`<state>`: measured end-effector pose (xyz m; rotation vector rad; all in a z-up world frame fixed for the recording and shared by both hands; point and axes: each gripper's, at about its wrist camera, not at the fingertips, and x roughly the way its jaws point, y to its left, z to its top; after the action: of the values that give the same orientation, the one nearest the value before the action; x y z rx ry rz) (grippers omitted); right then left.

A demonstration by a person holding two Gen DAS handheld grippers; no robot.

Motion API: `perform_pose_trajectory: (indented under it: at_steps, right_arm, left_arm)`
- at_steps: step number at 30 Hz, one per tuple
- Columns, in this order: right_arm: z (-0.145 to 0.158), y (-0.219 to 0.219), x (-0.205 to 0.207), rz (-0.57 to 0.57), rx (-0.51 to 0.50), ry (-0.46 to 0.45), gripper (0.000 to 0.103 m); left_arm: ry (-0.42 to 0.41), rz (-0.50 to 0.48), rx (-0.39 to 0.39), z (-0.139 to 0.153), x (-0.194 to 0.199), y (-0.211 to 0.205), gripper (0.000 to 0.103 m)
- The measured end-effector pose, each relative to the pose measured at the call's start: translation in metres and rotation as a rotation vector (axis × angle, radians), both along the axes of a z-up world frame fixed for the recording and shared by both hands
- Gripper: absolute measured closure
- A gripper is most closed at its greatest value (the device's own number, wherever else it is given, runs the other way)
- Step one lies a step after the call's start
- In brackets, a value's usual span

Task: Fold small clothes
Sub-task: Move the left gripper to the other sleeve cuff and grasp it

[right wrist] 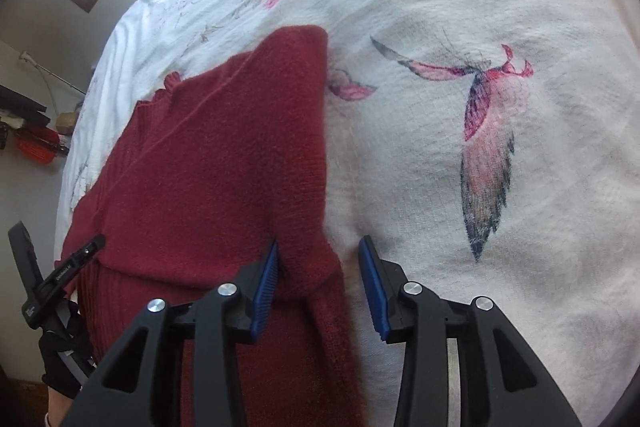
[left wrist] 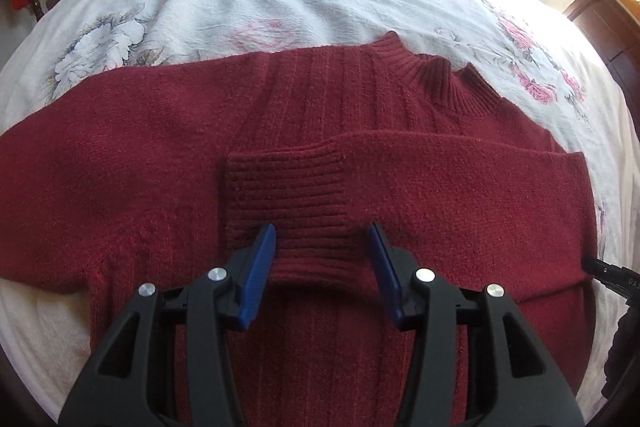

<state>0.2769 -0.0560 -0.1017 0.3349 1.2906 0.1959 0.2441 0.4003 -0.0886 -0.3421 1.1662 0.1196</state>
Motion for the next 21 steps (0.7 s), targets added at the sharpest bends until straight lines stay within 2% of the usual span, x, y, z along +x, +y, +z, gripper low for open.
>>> perform_pose_trajectory:
  at_steps: [3, 4, 5, 9, 13, 18, 21]
  right_arm:
    - [0.031, 0.005, -0.013, -0.004, -0.056, -0.085, 0.061]
    - [0.041, 0.008, -0.018, 0.006, -0.058, -0.111, 0.058]
    - [0.05, 0.011, -0.022, 0.022, -0.041, -0.128, 0.057]
    - [0.066, 0.039, -0.028, 0.112, 0.038, -0.122, 0.056]
    - [0.06, 0.082, -0.03, 0.201, 0.057, -0.105, 0.054]
    - [0.041, 0.123, -0.033, 0.277, 0.047, -0.094, 0.054]
    - [0.03, 0.135, -0.031, 0.29, 0.037, -0.078, 0.054]
  left_arm:
    - [-0.026, 0.013, -0.013, 0.017, -0.019, 0.017, 0.053]
    - [-0.034, 0.022, -0.01, 0.023, -0.027, 0.026, 0.05]
    - [-0.039, 0.037, 0.002, 0.029, -0.037, 0.037, 0.046]
    - [-0.033, 0.135, 0.018, 0.043, -0.084, 0.097, 0.043]
    - [-0.01, 0.287, 0.04, 0.046, -0.135, 0.168, 0.041]
    - [-0.009, 0.535, -0.015, 0.037, -0.186, 0.26, 0.041]
    - [-0.03, 0.631, -0.045, 0.031, -0.203, 0.297, 0.041]
